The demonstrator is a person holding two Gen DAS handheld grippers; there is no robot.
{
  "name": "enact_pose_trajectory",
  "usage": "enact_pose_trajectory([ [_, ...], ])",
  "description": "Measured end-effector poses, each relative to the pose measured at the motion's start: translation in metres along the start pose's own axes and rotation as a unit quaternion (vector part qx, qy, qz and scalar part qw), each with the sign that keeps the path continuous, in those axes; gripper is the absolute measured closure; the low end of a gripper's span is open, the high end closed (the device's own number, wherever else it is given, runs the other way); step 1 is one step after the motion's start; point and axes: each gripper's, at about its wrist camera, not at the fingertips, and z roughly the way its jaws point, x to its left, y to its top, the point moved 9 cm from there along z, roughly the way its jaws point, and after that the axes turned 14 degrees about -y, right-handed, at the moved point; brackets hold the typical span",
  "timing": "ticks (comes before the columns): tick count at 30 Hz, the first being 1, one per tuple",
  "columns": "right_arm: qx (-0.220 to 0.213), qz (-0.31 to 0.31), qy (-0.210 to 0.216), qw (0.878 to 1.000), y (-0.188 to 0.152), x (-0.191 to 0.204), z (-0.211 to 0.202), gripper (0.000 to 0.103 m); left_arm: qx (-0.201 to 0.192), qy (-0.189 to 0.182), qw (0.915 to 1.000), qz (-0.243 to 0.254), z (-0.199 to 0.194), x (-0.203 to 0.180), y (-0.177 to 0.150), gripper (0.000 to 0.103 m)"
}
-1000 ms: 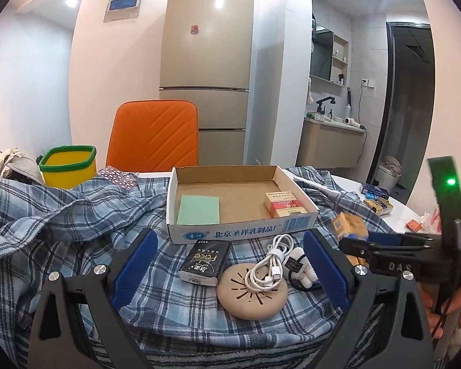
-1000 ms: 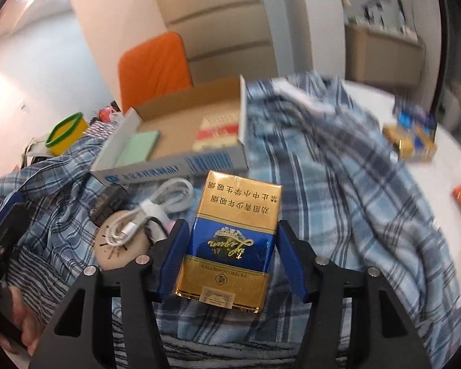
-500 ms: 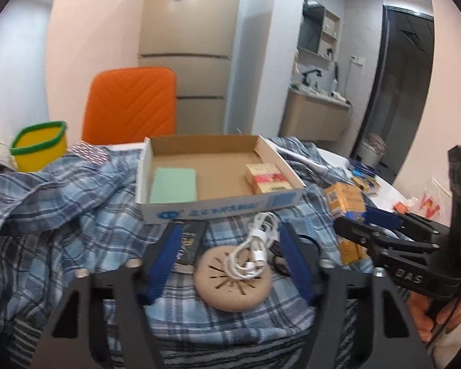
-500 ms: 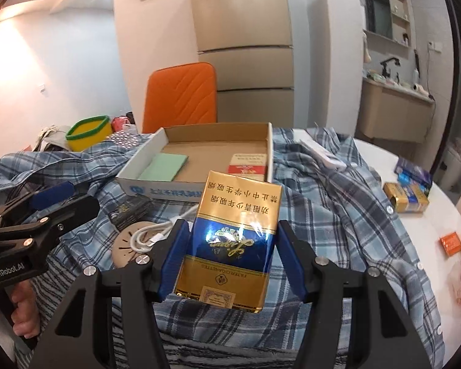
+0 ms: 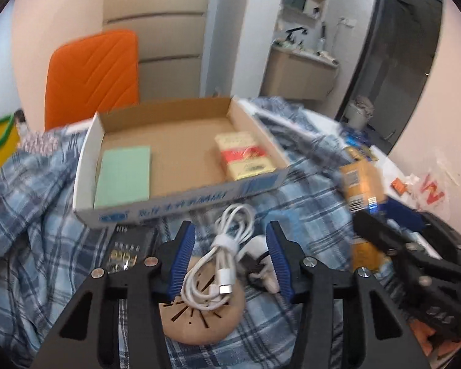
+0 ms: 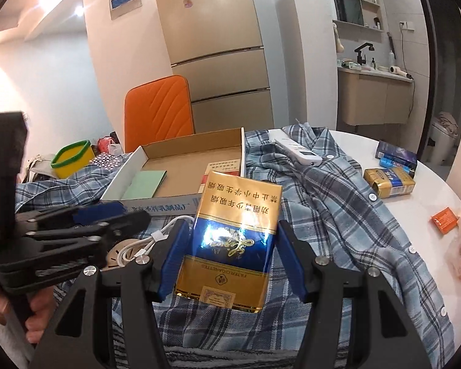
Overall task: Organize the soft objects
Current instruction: 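Lift the blue-gold pack with the right tool while the left tool approaches the white cable, then grasp the white coiled cable on the beige pad with the left tool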
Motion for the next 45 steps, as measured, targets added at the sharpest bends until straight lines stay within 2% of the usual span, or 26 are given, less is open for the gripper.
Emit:
enact_pose_trajectory([
  [3, 0.000, -0.003, 0.000, 1.000, 0.000, 0.001, 0.000, 0.046, 0.005, 0.002, 0.9997, -0.025, 0.003, 0.012, -0.003, 0.052],
  [6, -0.011, -0.006, -0.006, 1.000, 0.000, 0.001, -0.004, 0.046, 0.016, 0.001, 0.9996, -0.025, 0.011, 0.014, -0.007, 0.052],
  [9, -0.009, -0.013, -0.006, 1.000, -0.001, 0.004, -0.003, 0.046, 0.042, 0.010, 0.9989, -0.017, 0.021, 0.012, -0.013, 0.073],
  [11, -0.006, -0.012, -0.004, 1.000, -0.001, 0.004, -0.002, 0.046, 0.055, 0.018, 0.9982, -0.014, 0.026, 0.013, -0.016, 0.073],
  [18, -0.014, -0.014, -0.006, 1.000, 0.000, 0.004, -0.005, 0.046, 0.063, 0.011, 0.9979, -0.016, 0.027, 0.010, -0.020, 0.073],
  [24, -0.012, -0.014, -0.005, 1.000, -0.001, 0.003, -0.005, 0.046, 0.065, 0.018, 0.9976, -0.016, 0.029, 0.013, -0.020, 0.067],
  [26, -0.012, -0.016, -0.004, 1.000, -0.001, 0.003, -0.004, 0.046, 0.067, 0.019, 0.9974, -0.017, 0.029, 0.014, -0.020, 0.059],
  [28, -0.010, -0.017, -0.003, 1.000, -0.001, 0.004, -0.003, 0.046, 0.069, 0.021, 0.9973, -0.012, 0.029, 0.012, -0.021, 0.042],
  [31, -0.009, -0.017, -0.004, 1.000, -0.002, 0.004, -0.004, 0.046, 0.070, 0.032, 0.9970, -0.004, 0.029, 0.012, -0.021, 0.040],
  [36, -0.006, -0.017, -0.004, 1.000, -0.002, 0.005, -0.003, 0.046, 0.068, 0.029, 0.9972, -0.009, 0.029, 0.013, -0.020, 0.040],
  [38, -0.006, -0.017, -0.004, 1.000, -0.002, 0.005, -0.003, 0.046, 0.069, 0.039, 0.9968, -0.002, 0.028, 0.012, -0.020, 0.055],
  [39, -0.006, -0.017, -0.005, 1.000, -0.002, 0.004, -0.003, 0.046, 0.073, 0.048, 0.9962, 0.003, 0.029, 0.013, -0.021, 0.068],
  [44, -0.006, -0.017, -0.002, 1.000, -0.002, 0.005, -0.002, 0.046, 0.063, 0.050, 0.9962, 0.032, 0.025, 0.002, -0.021, 0.077],
  [45, -0.006, -0.018, -0.001, 1.000, -0.003, 0.006, -0.002, 0.046, 0.060, 0.050, 0.9963, 0.036, 0.024, 0.001, -0.020, 0.083],
])
